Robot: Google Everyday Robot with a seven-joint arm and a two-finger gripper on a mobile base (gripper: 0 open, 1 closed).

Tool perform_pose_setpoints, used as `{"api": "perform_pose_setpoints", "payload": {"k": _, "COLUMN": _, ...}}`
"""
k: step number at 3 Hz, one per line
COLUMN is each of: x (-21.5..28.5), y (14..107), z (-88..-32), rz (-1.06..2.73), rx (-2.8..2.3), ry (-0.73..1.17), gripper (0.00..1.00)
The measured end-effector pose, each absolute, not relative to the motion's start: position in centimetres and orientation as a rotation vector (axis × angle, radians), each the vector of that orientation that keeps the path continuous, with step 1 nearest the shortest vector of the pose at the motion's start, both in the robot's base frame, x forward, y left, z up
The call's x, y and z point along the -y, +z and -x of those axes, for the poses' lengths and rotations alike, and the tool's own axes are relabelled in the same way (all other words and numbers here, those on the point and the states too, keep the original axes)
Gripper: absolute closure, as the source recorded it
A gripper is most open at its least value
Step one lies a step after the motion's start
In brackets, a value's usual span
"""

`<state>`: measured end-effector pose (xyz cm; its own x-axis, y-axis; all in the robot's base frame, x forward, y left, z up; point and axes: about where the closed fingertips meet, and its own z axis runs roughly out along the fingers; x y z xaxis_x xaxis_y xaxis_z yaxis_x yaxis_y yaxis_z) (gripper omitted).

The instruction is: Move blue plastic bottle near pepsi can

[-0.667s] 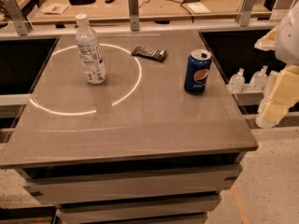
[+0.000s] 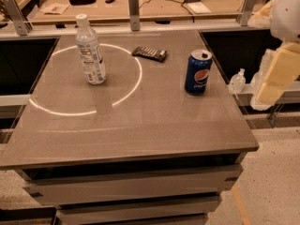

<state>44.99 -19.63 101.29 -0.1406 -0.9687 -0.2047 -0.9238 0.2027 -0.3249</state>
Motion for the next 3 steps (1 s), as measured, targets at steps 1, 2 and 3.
{"api": "perform_pose_setpoints", "payload": {"k": 1, "x": 16.1, "y": 105.0, "z": -46.1, "rz": 1.798, "rx": -2.003, "ry": -0.196, "gripper": 0.00}}
{"api": "perform_pose_setpoints", "payload": {"k": 2, "x": 12.8, "y": 108.5, "z": -46.4, "rz": 1.796, "rx": -1.901, "ry": -0.174, "gripper": 0.00}}
{"api": "perform_pose_setpoints", "payload": {"k": 3, "x": 9.9, "y": 111.7, "z": -46.4, "rz": 1.734, "rx": -1.826, "ry": -0.167, "gripper": 0.00}}
